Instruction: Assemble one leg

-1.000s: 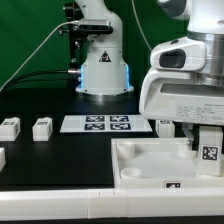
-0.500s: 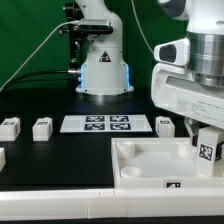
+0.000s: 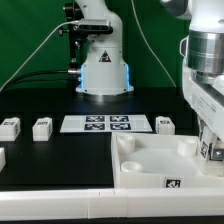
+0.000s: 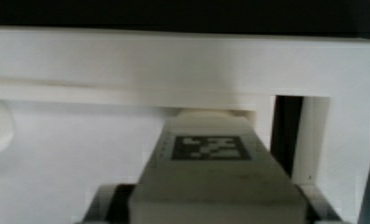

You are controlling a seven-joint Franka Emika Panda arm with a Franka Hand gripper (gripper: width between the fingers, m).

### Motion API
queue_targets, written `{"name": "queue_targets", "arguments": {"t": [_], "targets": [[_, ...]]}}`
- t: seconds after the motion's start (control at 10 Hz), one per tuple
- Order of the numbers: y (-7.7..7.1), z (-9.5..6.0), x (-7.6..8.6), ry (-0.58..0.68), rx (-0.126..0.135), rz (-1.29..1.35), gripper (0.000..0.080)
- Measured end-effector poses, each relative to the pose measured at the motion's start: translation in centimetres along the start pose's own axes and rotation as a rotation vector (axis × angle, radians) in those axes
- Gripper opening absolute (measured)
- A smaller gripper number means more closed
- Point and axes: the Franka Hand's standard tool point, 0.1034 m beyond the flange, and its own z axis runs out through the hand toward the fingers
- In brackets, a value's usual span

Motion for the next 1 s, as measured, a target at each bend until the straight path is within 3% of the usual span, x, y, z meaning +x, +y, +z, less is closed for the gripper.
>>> {"name": "queue_targets", "arguments": {"t": [0.2, 0.3, 0.4, 0.5, 0.6, 0.7, 1.0], "targets": [[-0.05, -0.05, 0.03, -0.004, 0.002, 0.123, 0.0291], [-0.02, -0.01, -0.04, -0.009, 0.001, 0.111, 0.0391], [0.04, 0.07, -0.14, -0.009, 0.0, 0.091, 0.0391], [0.05, 0.1, -0.15, -0.009, 0.0, 0.091, 0.0562], [0.07, 0.13, -0.15, -0.009, -0.001, 0.084, 0.0562], [0.08, 0.17, -0.14, -0.009, -0.001, 0.073, 0.0635], [0.26, 0.4, -0.02, -0.008, -0.005, -0.048, 0.0649]]}}
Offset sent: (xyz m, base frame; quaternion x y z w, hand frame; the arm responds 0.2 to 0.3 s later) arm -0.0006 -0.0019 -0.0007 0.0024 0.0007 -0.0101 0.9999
